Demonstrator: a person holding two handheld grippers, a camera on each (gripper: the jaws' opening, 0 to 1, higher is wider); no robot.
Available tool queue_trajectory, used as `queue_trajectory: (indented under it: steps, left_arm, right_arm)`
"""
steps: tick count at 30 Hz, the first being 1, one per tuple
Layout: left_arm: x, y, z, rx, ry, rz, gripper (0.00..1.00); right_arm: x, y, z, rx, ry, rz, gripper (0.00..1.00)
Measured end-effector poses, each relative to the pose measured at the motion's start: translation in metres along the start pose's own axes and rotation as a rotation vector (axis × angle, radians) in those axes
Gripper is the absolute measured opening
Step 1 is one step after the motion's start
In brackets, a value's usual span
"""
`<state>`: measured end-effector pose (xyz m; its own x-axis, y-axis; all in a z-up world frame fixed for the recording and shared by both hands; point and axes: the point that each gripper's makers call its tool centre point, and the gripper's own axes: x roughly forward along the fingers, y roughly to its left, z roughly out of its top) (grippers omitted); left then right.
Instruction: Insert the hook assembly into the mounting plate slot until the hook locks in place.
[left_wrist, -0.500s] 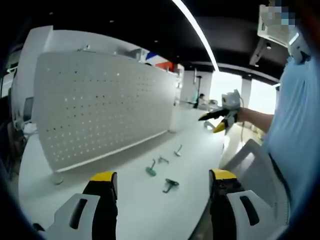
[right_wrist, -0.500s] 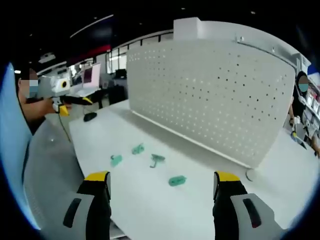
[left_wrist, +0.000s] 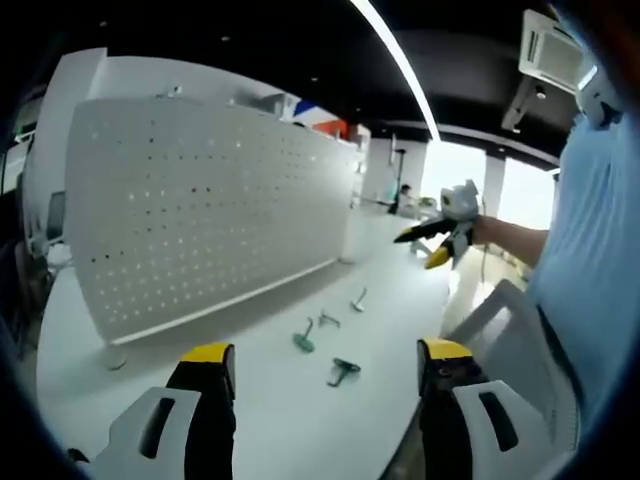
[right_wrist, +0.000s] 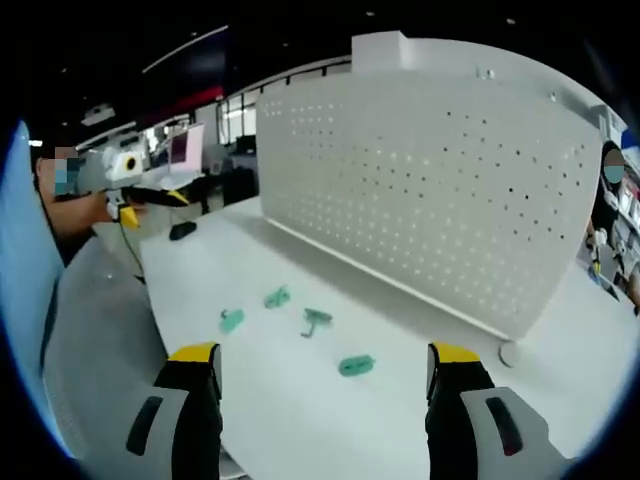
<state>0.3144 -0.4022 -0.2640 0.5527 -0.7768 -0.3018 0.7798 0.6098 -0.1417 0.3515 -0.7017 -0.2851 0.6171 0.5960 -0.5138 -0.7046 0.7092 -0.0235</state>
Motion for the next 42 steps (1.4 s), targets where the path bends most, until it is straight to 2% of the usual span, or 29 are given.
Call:
queue_trajectory:
  steps: [18,28,37,42]
  left_arm:
    - [0.006,-0.006,0.008,0.021,-0.022,-0.012,0.74]
    - [0.007,-0.010,0.008,0.017,-0.030,-0.018,0.73]
    - [0.007,-0.011,0.010,0.019,-0.037,-0.020,0.71]
    - [0.007,-0.012,0.009,0.015,-0.038,-0.019,0.71]
  right_arm:
    - [-0.010,-0.001,-0.001,0.002,-0.015,-0.021,0.85]
    - [-0.007,0.010,-0.007,0.012,-0.011,-0.012,0.85]
    - [-0.008,0.007,-0.002,0.010,-0.022,-0.017,0.85]
    - [-0.006,0.007,-0.006,0.017,-0.014,-0.014,0.84]
